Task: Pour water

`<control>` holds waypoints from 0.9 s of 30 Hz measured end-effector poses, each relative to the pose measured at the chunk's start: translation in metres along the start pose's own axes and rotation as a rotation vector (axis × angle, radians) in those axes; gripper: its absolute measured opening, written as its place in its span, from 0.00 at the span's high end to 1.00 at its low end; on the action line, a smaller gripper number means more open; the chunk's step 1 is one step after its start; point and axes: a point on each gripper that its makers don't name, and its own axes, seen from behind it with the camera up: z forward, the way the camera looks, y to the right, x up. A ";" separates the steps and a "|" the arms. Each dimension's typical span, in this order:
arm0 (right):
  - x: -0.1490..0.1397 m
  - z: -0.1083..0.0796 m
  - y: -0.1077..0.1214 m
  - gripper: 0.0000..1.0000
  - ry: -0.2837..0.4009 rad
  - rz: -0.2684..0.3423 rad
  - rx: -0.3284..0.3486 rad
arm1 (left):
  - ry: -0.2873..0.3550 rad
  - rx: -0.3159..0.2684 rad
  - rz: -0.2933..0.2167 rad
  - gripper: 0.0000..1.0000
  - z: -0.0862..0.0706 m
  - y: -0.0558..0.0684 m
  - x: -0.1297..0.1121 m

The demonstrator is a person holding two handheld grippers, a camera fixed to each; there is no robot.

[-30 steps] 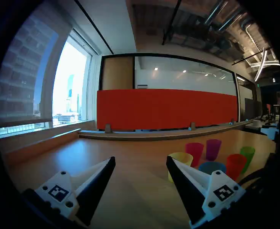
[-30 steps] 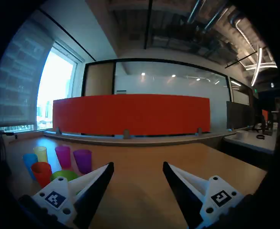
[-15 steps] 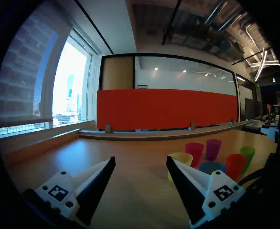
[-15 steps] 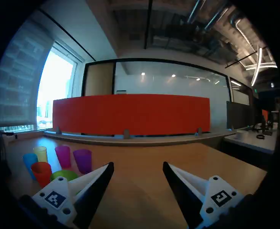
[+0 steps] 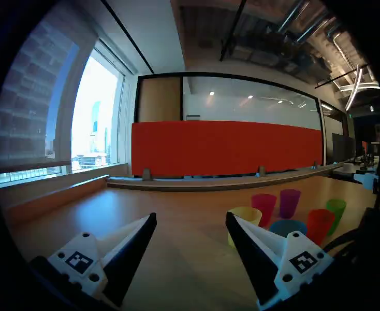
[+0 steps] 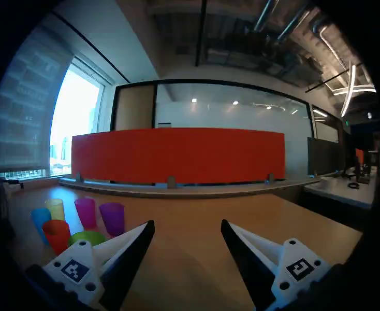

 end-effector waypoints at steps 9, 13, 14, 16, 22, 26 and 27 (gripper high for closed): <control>0.000 0.001 0.000 0.01 0.000 0.000 0.000 | 0.000 0.000 0.000 0.01 0.000 0.000 -0.001; 0.000 0.001 0.000 0.01 0.000 0.000 0.000 | 0.000 0.000 0.000 0.01 0.001 0.000 -0.001; 0.000 0.002 0.000 0.01 0.000 0.000 0.000 | 0.000 0.000 0.000 0.01 0.001 0.000 -0.001; 0.000 0.002 0.000 0.01 0.000 0.000 0.000 | 0.001 0.000 0.000 0.01 0.001 0.000 -0.001; 0.000 0.002 0.001 0.01 0.000 0.000 0.000 | 0.001 0.000 0.000 0.01 0.001 0.000 -0.001; 0.000 0.001 0.001 0.01 0.000 0.000 0.000 | 0.001 0.000 -0.001 0.01 0.001 0.000 -0.001; 0.000 0.001 0.001 0.01 0.000 0.000 0.000 | 0.001 0.000 -0.001 0.01 0.000 0.000 -0.001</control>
